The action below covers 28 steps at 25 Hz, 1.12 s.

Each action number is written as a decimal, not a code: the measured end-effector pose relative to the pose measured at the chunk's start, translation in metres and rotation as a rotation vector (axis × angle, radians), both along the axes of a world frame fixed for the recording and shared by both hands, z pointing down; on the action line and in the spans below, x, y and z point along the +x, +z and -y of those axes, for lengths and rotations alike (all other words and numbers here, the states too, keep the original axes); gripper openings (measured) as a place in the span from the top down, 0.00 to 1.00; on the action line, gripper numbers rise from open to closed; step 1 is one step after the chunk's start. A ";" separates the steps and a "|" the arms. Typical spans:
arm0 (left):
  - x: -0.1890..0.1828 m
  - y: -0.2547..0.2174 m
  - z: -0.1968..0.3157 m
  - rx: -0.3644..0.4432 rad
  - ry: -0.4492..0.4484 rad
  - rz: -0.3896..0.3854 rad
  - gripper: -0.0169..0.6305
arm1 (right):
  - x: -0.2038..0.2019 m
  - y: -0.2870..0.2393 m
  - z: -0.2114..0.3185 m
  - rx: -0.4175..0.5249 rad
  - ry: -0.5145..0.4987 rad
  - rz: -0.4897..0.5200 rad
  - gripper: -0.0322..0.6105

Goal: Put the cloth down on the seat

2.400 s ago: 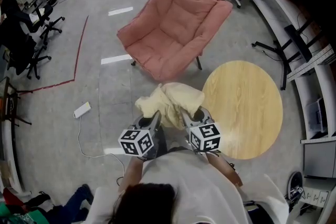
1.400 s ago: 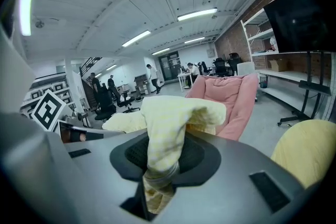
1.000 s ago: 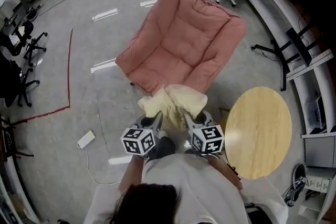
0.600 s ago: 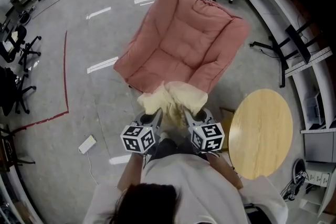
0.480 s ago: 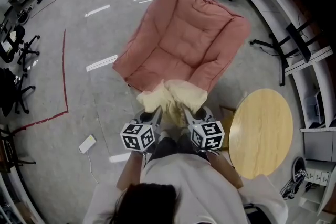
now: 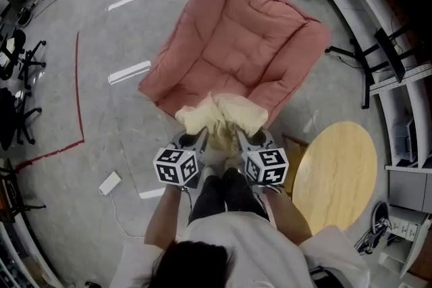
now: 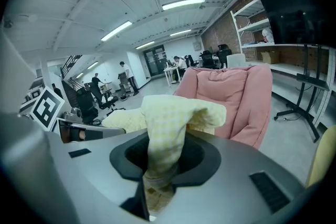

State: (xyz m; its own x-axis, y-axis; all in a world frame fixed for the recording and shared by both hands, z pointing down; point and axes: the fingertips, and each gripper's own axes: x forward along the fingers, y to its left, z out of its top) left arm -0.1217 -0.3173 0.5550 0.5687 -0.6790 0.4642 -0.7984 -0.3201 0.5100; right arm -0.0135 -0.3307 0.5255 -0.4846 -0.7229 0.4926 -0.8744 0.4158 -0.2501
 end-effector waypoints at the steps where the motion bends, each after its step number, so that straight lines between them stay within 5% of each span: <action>1: 0.000 0.004 0.007 -0.004 -0.007 -0.005 0.84 | 0.000 0.004 0.008 -0.001 -0.005 0.000 0.78; 28: 0.010 0.229 0.163 -0.217 -0.179 0.014 0.84 | 0.017 0.246 0.176 -0.229 -0.073 -0.011 0.77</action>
State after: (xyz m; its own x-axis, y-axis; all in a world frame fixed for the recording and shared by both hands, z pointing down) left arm -0.1119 -0.4805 0.7844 0.4413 -0.6519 0.6167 -0.8399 -0.0580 0.5397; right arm 0.0030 -0.5070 0.7714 -0.5252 -0.5549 0.6452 -0.8473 0.4113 -0.3360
